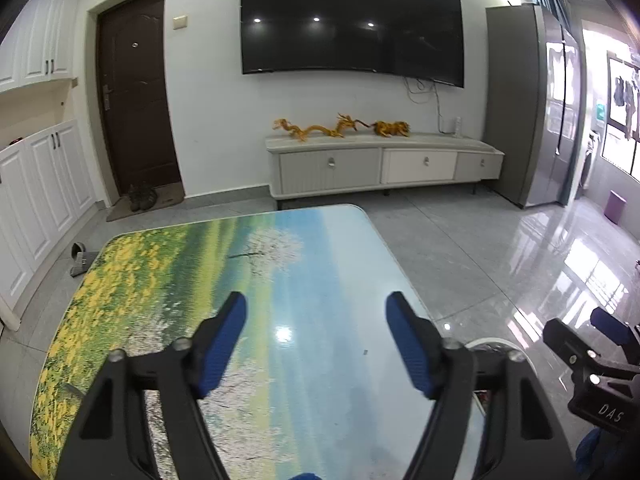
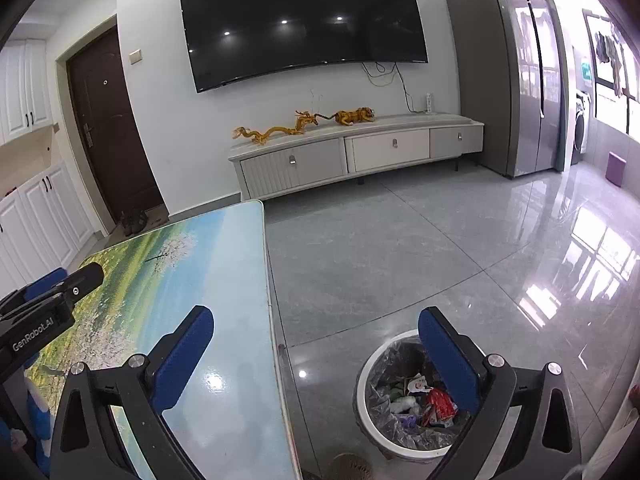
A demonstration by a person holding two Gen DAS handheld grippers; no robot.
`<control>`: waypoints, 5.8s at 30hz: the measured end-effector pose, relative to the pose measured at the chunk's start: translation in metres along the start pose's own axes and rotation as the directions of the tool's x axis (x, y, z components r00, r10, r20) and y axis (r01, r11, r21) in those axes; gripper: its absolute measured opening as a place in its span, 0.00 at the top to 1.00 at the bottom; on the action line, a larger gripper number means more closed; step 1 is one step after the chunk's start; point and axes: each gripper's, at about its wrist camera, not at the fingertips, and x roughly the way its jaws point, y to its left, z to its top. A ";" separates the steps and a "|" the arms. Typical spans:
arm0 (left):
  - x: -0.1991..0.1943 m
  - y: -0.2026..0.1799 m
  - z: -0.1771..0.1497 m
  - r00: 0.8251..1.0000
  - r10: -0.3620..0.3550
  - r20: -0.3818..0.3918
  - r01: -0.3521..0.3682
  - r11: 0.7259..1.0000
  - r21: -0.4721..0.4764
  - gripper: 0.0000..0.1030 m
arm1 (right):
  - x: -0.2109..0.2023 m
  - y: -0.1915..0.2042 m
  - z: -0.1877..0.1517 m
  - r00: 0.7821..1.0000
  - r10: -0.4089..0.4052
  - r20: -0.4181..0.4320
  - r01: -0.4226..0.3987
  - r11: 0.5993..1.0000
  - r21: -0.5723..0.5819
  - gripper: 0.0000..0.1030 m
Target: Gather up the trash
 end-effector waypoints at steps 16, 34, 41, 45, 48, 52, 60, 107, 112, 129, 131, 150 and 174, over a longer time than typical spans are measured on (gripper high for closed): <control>-0.007 0.047 -0.005 0.991 0.132 0.027 -0.129 0.989 -0.079 0.04 | 0.004 0.022 -0.005 0.999 -0.032 0.028 0.032 0.999 -0.024 0.00; 0.008 0.035 -0.019 0.994 0.103 -0.044 -0.104 0.994 -0.030 0.04 | 0.010 0.013 -0.014 0.998 -0.059 0.009 0.059 0.998 0.016 0.00; 0.013 0.033 -0.022 0.992 0.105 -0.064 -0.106 0.994 -0.012 0.04 | 0.011 0.016 -0.015 0.997 -0.076 0.015 0.076 0.997 0.013 0.00; 0.013 0.032 -0.024 0.993 0.097 -0.065 -0.098 0.995 -0.005 0.04 | 0.011 0.016 -0.016 0.996 -0.083 0.018 0.083 0.996 0.012 0.00; 0.013 0.030 -0.025 0.994 0.089 -0.067 -0.089 0.996 -0.002 0.04 | 0.012 0.016 -0.017 0.996 -0.086 0.016 0.086 0.996 0.008 0.00; 0.013 0.028 -0.026 0.994 0.080 -0.071 -0.080 0.997 0.005 0.04 | 0.013 0.016 -0.020 0.996 -0.091 0.013 0.091 0.996 0.003 0.00; 0.015 0.019 -0.030 0.995 0.051 -0.087 -0.049 0.998 0.026 0.04 | 0.013 0.011 -0.024 0.994 -0.108 0.008 0.108 0.994 0.006 0.00; 0.018 0.005 -0.037 0.993 -0.012 -0.119 0.018 0.999 0.043 0.04 | 0.014 0.004 -0.030 0.989 -0.146 -0.007 0.146 0.989 0.006 0.00; 0.018 0.006 -0.037 0.993 -0.018 -0.120 0.023 0.999 0.039 0.04 | 0.014 0.004 -0.030 0.989 -0.146 -0.007 0.146 0.989 0.007 0.00; 0.013 0.008 -0.036 0.993 -0.036 -0.109 0.038 0.999 0.016 0.04 | 0.012 0.003 -0.032 0.987 -0.163 -0.007 0.163 0.986 0.016 0.00; 0.012 0.010 -0.035 0.994 -0.037 -0.103 0.038 0.999 0.010 0.04 | 0.012 0.004 -0.032 0.986 -0.165 -0.005 0.165 0.986 0.015 0.00; 0.009 0.005 -0.034 0.995 -0.038 -0.087 0.040 0.999 0.024 0.04 | 0.011 0.005 -0.032 0.986 -0.168 -0.001 0.168 0.986 0.015 0.00; 0.011 0.004 -0.035 0.993 -0.050 -0.106 0.052 0.999 0.016 0.04 | 0.011 0.006 -0.032 0.986 -0.168 0.001 0.168 0.986 0.015 0.00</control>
